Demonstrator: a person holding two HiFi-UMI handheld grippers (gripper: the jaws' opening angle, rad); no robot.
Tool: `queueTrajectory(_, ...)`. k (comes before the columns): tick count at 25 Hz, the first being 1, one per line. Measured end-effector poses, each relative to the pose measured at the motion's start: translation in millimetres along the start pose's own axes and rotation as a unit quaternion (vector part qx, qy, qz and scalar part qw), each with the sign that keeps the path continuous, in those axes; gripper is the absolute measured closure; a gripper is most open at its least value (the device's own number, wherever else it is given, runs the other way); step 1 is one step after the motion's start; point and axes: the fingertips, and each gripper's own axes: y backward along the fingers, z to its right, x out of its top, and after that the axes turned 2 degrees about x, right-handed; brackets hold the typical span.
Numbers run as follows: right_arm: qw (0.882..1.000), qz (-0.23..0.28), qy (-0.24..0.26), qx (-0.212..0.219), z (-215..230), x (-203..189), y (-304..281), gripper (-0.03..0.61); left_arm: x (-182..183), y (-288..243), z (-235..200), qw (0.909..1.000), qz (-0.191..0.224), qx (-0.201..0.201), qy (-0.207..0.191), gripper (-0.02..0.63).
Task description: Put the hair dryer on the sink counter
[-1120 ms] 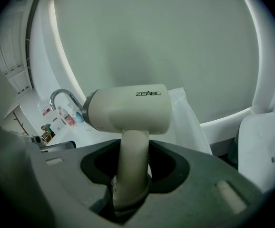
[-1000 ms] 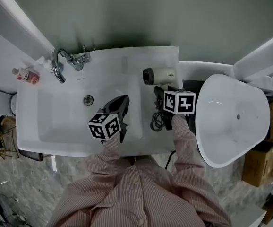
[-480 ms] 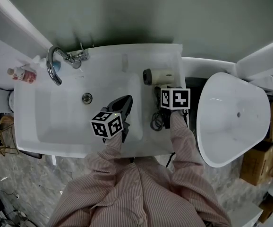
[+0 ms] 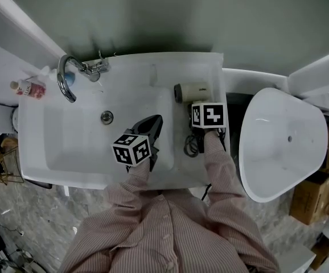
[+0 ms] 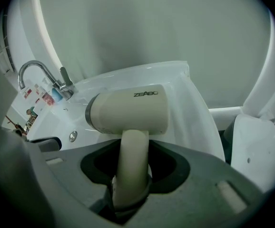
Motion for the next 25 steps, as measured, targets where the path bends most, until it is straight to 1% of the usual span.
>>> queueTrajectory(5,1.000,-0.002,0.003,-0.008,-0.4,-0.7,-0.9,0.420,0.0,1.0,-1.8,1.0000,0.002,0.001,0.001,0.617)
queueTrajectory(12,1.000,0.001,0.002,0.003,-2.4,-0.2,-1.3,0.420,0.7,2.6,0.7,1.0000,0.003,-0.001,-0.001,0.617)
queueTrajectory(13,1.000,0.005,-0.003,0.009,-3.0,0.3,-1.5,0.420,0.8,2.9,0.9,1.0000,0.004,-0.002,-0.001,0.617)
queueTrajectory(16,0.999,0.016,-0.021,0.023,-4.8,1.6,-1.0,0.393,1.2,4.2,2.6,1.0000,0.005,-0.003,-0.003,0.617)
queueTrajectory(20,0.998,0.037,-0.030,0.026,-5.2,5.0,4.5,0.388,2.7,7.0,5.4,0.9999,0.009,-0.007,-0.004,0.617)
queueTrajectory(25,0.997,0.071,-0.030,0.026,-5.6,7.7,18.1,0.390,4.6,14.5,10.4,0.9998,0.017,-0.010,-0.008,0.617)
